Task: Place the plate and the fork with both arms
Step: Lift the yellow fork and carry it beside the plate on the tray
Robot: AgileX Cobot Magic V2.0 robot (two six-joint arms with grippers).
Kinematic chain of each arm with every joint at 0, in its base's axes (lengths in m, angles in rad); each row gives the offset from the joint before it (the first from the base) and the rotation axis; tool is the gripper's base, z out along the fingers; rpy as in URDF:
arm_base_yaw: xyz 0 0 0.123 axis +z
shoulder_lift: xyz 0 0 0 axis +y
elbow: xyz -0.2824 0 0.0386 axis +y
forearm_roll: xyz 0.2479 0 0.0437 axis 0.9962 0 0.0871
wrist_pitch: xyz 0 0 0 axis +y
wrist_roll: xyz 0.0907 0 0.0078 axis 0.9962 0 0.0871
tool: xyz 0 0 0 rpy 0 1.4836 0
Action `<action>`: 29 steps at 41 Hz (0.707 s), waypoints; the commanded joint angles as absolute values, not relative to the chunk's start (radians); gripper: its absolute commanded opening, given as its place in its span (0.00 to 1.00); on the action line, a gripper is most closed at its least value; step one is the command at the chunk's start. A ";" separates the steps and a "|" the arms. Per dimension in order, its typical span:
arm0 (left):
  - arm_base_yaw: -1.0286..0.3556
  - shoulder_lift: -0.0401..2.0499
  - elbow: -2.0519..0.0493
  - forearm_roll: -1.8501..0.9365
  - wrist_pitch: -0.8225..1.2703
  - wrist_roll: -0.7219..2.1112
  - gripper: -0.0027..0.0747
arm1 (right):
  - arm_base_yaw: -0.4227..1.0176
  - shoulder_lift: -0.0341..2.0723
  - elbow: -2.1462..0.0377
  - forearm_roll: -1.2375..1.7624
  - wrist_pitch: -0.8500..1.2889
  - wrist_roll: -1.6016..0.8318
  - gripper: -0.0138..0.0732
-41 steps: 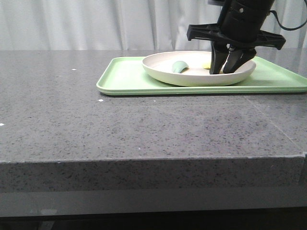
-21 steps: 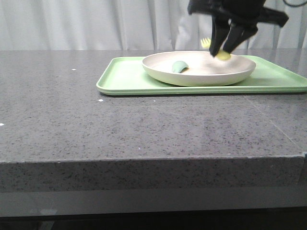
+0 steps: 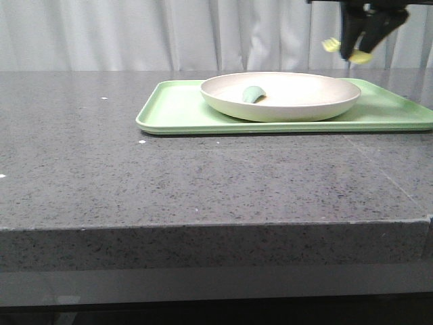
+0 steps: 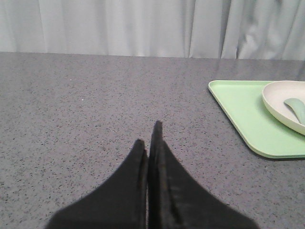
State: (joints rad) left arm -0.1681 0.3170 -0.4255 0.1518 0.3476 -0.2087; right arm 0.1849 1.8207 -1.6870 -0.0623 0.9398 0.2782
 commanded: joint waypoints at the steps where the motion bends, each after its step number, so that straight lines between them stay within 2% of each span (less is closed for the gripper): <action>1: -0.167 0.325 -0.452 0.146 0.266 -0.208 0.01 | 0.137 1.762 -1.721 -0.084 0.935 0.276 0.31; 9: -0.167 0.325 -0.452 0.146 0.266 -0.208 0.01 | 0.096 1.790 -1.721 -0.084 0.972 0.275 0.31; 29: -0.167 0.325 -0.452 0.146 0.266 -0.208 0.01 | 0.096 1.887 -1.720 -0.082 0.984 0.274 0.31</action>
